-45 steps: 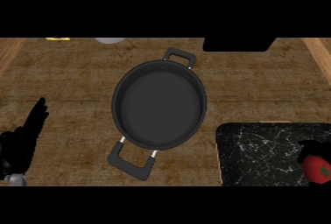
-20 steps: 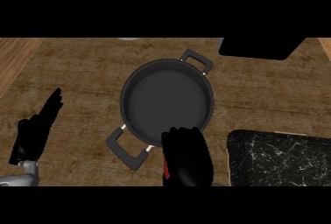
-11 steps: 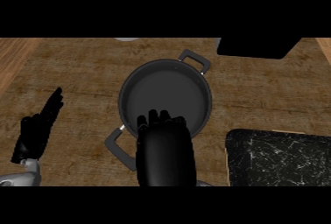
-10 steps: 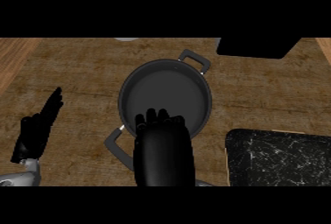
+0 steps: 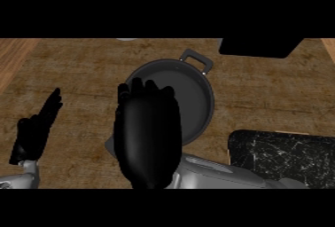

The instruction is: Pick the tomato from the tray and place it in the pot

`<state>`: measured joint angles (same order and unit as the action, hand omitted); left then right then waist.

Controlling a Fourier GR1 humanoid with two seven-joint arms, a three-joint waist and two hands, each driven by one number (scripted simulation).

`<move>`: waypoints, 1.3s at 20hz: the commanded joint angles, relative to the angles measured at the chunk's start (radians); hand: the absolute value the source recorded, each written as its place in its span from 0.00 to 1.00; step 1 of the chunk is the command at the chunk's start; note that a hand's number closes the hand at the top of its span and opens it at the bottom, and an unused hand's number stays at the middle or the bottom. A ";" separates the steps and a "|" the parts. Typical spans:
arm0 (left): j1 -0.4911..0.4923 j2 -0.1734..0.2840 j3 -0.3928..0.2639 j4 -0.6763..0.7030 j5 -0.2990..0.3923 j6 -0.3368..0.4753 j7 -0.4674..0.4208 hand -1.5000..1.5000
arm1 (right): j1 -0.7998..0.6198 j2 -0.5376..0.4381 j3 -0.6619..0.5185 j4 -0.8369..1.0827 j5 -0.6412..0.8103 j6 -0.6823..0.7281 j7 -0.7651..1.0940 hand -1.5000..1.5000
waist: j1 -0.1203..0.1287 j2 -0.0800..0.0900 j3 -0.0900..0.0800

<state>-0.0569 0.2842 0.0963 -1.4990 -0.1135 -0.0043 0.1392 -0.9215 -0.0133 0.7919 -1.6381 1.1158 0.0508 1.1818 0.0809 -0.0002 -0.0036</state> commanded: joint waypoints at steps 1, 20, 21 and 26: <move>-0.009 0.006 0.008 0.005 0.009 -0.011 0.010 0.50 | -0.141 0.013 -0.077 0.111 -0.059 -0.117 0.168 1.00 | -0.001 0.005 0.000; 0.014 -0.008 0.030 -0.024 0.001 0.006 0.013 0.50 | -0.375 0.013 -0.292 0.936 -0.252 -0.389 -0.340 1.00 | -0.030 0.015 0.002; 0.032 -0.001 0.021 -0.046 -0.012 0.002 0.007 0.50 | -0.351 0.013 -0.206 0.946 -0.275 -0.403 -0.303 1.00 | -0.020 0.013 0.002; 0.030 -0.010 -0.005 -0.077 -0.018 -0.009 0.033 0.50 | -0.329 0.013 -0.298 1.014 -0.438 -0.545 -0.398 0.00 | 0.000 0.020 0.003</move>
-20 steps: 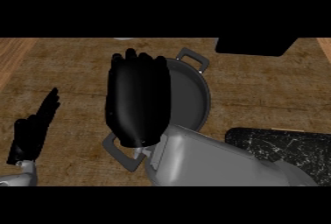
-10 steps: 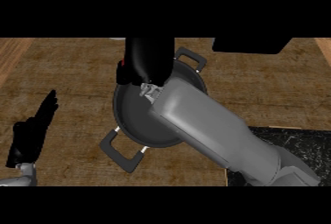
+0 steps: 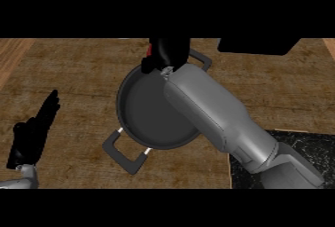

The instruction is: Pick the tomato from the tray and place it in the pot

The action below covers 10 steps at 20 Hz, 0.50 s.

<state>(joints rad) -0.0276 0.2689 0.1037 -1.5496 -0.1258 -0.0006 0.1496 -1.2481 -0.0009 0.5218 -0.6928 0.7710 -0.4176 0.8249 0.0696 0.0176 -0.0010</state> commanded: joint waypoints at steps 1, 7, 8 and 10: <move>-0.012 -0.013 -0.009 0.007 -0.013 0.009 -0.006 0.50 | 0.022 0.001 -0.004 0.049 -0.135 -0.087 -0.028 0.00 | 0.008 0.001 0.000; -0.011 0.005 0.002 -0.004 0.000 -0.016 0.003 0.50 | 0.016 0.001 -0.048 0.160 -0.251 -0.189 -0.255 0.00 | 0.013 0.004 0.001; -0.057 -0.010 -0.001 0.053 -0.007 -0.005 -0.017 0.50 | -0.034 0.001 -0.020 0.169 -0.276 -0.185 -0.206 0.00 | 0.024 0.008 0.000; 0.011 -0.017 -0.004 0.022 -0.015 0.004 -0.046 0.50 | -0.041 0.001 -0.083 0.194 -0.278 -0.229 -0.309 0.00 | 0.006 0.003 0.001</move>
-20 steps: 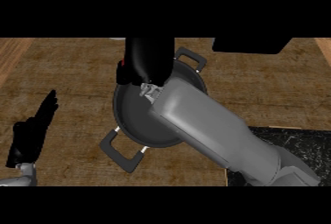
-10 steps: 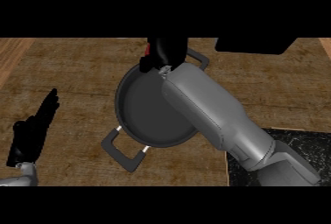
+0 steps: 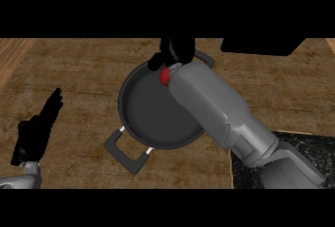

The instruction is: Pick the tomato from the tray and place it in the pot

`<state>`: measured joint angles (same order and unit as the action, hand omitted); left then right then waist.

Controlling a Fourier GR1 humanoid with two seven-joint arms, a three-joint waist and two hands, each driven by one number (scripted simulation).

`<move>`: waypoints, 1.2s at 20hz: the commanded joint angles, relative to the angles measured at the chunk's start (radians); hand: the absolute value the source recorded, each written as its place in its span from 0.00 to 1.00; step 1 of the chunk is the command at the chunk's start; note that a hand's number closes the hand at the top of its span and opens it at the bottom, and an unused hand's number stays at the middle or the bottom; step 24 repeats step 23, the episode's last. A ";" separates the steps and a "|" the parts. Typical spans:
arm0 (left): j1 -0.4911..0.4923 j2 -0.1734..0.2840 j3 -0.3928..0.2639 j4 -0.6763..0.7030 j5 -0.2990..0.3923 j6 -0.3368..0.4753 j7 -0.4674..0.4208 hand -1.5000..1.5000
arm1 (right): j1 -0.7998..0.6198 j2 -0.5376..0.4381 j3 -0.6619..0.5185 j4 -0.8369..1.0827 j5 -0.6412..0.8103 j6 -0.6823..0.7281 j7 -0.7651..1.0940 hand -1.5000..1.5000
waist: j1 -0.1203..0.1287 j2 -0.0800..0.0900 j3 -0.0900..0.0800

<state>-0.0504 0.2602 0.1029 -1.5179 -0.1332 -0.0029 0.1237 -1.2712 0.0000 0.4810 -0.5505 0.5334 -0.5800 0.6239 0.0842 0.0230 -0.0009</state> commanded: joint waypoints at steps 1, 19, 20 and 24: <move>-0.029 0.009 -0.005 0.020 -0.015 -0.005 0.001 0.50 | 0.000 0.000 -0.009 0.007 -0.070 -0.118 -0.112 0.00 | 0.007 0.004 0.000; 0.047 0.009 0.065 0.044 -0.002 0.005 -0.041 0.50 | 0.337 0.000 -0.028 -0.502 -0.368 -0.294 -0.342 0.00 | -0.089 -0.025 0.001; 0.086 -0.003 0.054 -0.037 -0.004 0.015 0.010 0.50 | 0.379 -0.020 0.002 -0.584 -0.329 -0.280 -0.264 0.00 | -0.095 -0.031 0.001; 0.105 0.027 0.081 -0.054 0.033 -0.030 0.025 0.50 | 0.515 -0.107 0.005 -0.755 -0.348 -0.235 -0.284 0.00 | -0.106 -0.035 0.002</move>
